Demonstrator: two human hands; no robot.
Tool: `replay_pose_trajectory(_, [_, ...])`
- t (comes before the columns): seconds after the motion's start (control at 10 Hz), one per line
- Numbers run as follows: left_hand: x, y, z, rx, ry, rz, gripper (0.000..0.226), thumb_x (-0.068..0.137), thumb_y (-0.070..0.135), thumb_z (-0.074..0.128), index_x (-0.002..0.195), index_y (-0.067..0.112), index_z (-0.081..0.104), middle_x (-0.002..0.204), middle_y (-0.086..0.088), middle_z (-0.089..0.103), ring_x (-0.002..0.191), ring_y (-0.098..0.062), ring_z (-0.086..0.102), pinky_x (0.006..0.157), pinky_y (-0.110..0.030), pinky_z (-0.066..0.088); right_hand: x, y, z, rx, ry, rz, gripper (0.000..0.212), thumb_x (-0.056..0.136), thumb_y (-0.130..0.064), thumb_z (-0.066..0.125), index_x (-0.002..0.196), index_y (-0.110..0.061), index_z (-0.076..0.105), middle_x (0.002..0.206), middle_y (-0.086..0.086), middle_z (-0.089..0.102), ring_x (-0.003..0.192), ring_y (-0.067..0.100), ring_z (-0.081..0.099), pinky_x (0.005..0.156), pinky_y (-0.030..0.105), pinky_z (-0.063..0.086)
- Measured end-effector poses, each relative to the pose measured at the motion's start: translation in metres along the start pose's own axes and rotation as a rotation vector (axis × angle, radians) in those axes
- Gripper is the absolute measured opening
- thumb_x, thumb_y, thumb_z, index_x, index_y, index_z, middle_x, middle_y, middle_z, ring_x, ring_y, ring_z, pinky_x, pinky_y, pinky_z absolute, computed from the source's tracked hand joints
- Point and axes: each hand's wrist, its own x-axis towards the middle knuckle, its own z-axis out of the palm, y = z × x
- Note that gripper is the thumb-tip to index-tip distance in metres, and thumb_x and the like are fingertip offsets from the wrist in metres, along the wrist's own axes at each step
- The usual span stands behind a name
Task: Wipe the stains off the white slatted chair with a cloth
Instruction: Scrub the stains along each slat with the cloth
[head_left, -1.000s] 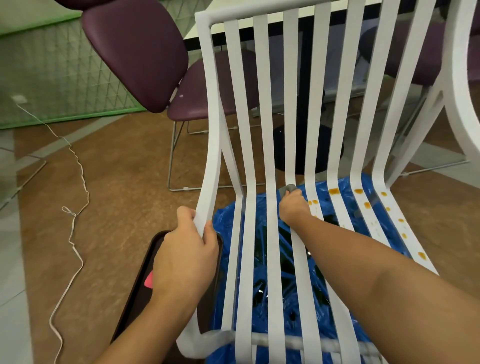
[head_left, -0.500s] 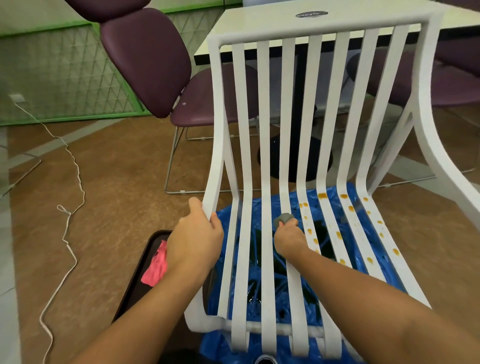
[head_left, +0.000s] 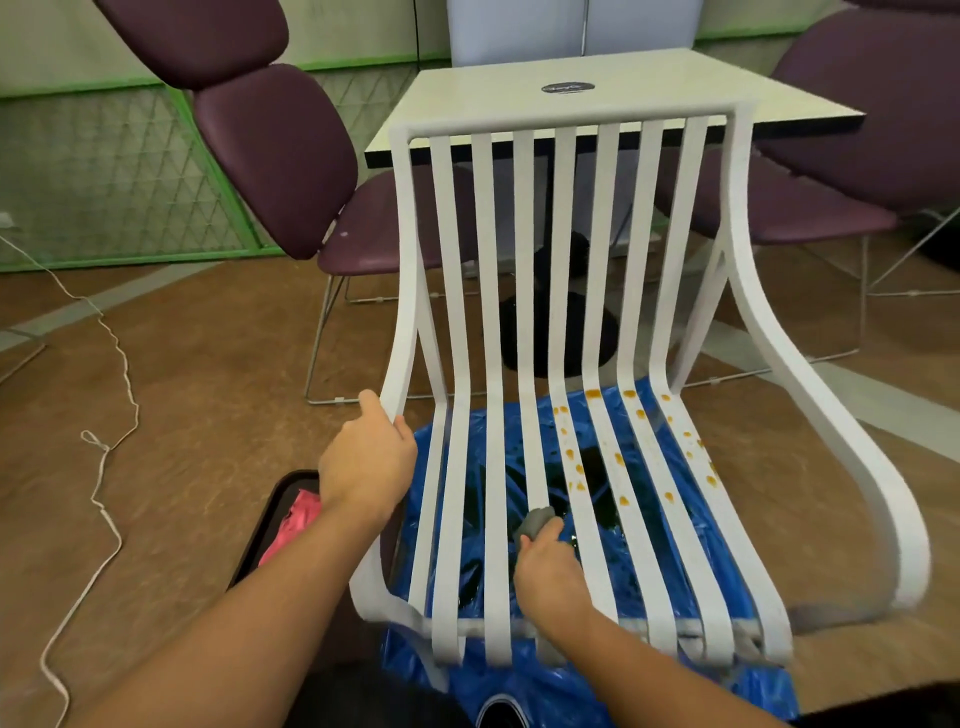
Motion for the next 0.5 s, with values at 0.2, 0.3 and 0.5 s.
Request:
replay_pose_trajectory(0.2, [-0.001, 0.0, 0.002, 0.038, 0.012, 0.008, 0.016, 0.106, 0.035, 0.04, 0.105, 0.021, 0.033, 0.095, -0.01, 0.067, 0.068, -0.025, 0.063, 0.051, -0.034, 0.051, -0.016, 0.002, -0.004, 0.062, -0.042, 0.046, 0.079, 0.085, -0.076, 0.001, 0.13, -0.022, 0.037, 0.109, 0.009, 0.053, 0.073, 0.005, 0.044, 0.059, 0.018, 0.034])
replay_pose_trajectory(0.3, [-0.002, 0.001, 0.002, 0.052, 0.006, 0.005, 0.016, 0.107, 0.036, 0.04, 0.107, 0.021, 0.034, 0.094, -0.01, 0.066, 0.068, -0.026, 0.064, 0.051, -0.035, 0.054, 0.0, 0.002, 0.004, -0.365, -0.169, -0.05, 0.049, 0.105, -0.019, 0.032, 0.151, -0.003, 0.022, 0.138, 0.036, 0.037, 0.095, 0.021, 0.058, 0.073, 0.026, 0.047])
replay_pose_trajectory(0.5, [-0.001, 0.0, 0.002, 0.059, 0.0, 0.001, 0.02, 0.107, 0.037, 0.039, 0.115, 0.019, 0.037, 0.095, -0.01, 0.067, 0.069, -0.026, 0.066, 0.059, -0.042, 0.061, 0.022, -0.008, -0.007, 0.188, -0.081, 0.133, 0.03, 0.1, -0.024, 0.035, 0.13, -0.023, 0.041, 0.101, 0.007, 0.052, 0.063, 0.004, 0.035, 0.054, 0.019, 0.028])
